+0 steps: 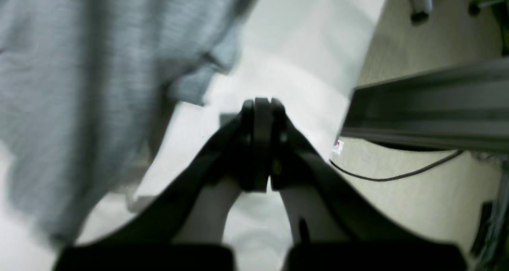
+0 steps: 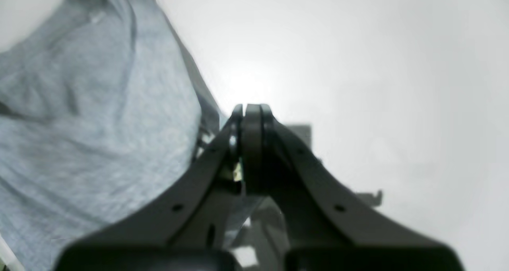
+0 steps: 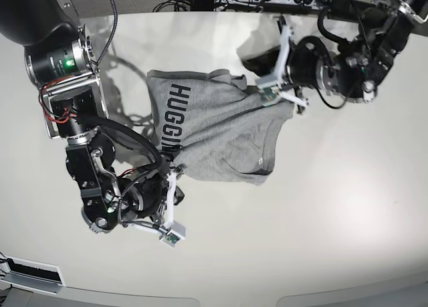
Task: Layout the t-shirt on the table in an organized manner, then fold the t-shirt properly
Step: 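Pull the shirt with both grippers to flatten and square the folded bundle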
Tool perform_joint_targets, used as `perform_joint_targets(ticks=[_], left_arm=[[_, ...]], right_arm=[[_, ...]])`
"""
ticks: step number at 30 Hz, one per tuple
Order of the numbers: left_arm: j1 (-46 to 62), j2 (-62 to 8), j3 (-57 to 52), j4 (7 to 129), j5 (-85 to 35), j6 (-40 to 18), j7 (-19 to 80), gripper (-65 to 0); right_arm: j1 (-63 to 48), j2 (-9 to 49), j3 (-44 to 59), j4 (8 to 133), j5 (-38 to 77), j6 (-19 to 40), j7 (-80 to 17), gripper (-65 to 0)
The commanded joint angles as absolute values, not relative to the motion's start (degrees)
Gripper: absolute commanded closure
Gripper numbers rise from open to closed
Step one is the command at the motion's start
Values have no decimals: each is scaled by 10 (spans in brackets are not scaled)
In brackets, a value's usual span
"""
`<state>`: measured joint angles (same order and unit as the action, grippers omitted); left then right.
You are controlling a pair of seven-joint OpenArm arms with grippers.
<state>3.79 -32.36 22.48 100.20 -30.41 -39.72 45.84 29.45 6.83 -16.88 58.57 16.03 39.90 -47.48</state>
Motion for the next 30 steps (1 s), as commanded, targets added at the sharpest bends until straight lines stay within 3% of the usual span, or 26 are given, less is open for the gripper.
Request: perform_joint_targets(ticks=[1, 11, 18, 30], left_arm=[[28, -328, 233, 1012, -298, -400, 441, 0], [22, -300, 271, 972, -194, -373, 380, 0], [-39, -264, 271, 865, -161, -360, 373, 0], [-166, -262, 271, 679, -129, -360, 282, 0]], right_arm=[[318, 69, -177, 585, 158, 400, -458, 0], [319, 95, -306, 573, 130, 400, -457, 0], [319, 107, -340, 573, 137, 387, -508, 0], [312, 150, -340, 573, 436, 390, -637, 0]])
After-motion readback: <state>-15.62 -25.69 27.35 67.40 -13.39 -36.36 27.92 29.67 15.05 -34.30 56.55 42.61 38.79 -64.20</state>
